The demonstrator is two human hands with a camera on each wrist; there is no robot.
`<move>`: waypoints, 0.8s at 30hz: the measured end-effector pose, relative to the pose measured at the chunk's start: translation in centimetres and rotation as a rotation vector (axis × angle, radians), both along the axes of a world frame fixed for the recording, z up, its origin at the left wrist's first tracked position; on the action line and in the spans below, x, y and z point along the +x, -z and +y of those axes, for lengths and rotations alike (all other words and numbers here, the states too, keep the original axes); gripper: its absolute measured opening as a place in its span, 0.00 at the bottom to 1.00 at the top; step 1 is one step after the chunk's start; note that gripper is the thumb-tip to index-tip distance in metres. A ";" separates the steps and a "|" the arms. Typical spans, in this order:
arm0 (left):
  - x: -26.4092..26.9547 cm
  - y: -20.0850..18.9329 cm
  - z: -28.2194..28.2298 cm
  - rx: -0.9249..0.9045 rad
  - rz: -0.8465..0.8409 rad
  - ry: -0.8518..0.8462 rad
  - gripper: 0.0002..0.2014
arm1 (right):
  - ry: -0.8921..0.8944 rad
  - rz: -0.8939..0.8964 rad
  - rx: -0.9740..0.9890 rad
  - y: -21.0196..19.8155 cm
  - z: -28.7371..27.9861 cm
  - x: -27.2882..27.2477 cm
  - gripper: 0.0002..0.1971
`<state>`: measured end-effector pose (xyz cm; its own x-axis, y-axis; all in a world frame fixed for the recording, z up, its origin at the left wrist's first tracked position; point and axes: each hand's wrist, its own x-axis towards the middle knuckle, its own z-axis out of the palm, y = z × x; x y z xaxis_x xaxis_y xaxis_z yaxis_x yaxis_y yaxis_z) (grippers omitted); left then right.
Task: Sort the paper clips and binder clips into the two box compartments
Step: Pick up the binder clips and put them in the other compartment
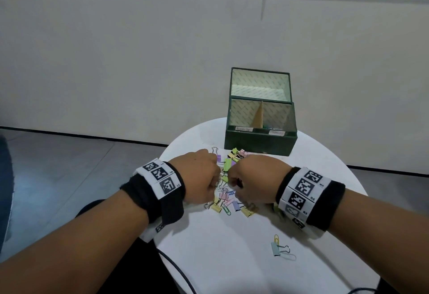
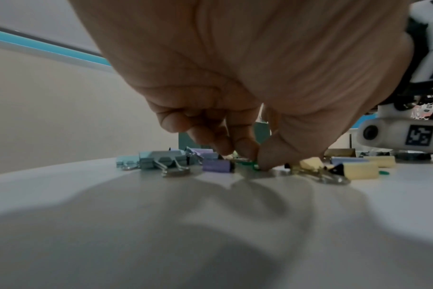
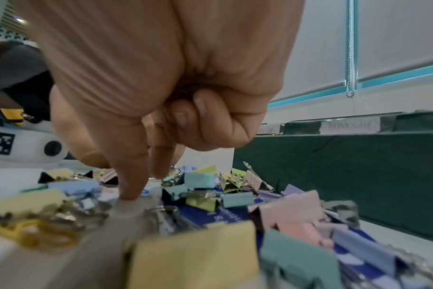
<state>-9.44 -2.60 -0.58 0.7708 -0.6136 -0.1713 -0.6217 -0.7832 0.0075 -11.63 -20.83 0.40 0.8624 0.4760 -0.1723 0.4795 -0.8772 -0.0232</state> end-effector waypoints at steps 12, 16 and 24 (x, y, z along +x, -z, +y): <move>0.2 -0.9 -0.3 -0.054 0.044 -0.054 0.15 | 0.157 0.245 0.247 -1.5 -1.3 1.6 0.08; -0.2 -1.0 -0.2 -0.095 0.037 -0.017 0.13 | 0.395 0.730 1.406 -2.6 -3.9 1.9 0.04; -0.1 -0.9 -0.2 -0.077 0.006 -0.002 0.09 | 0.350 0.789 1.187 -1.9 -3.0 1.5 0.05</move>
<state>-9.51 -2.79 0.29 0.7710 -0.6237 -0.1286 -0.6200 -0.7813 0.0716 -10.12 -23.84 2.30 0.8309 0.4630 -0.3087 -0.2277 -0.2232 -0.9478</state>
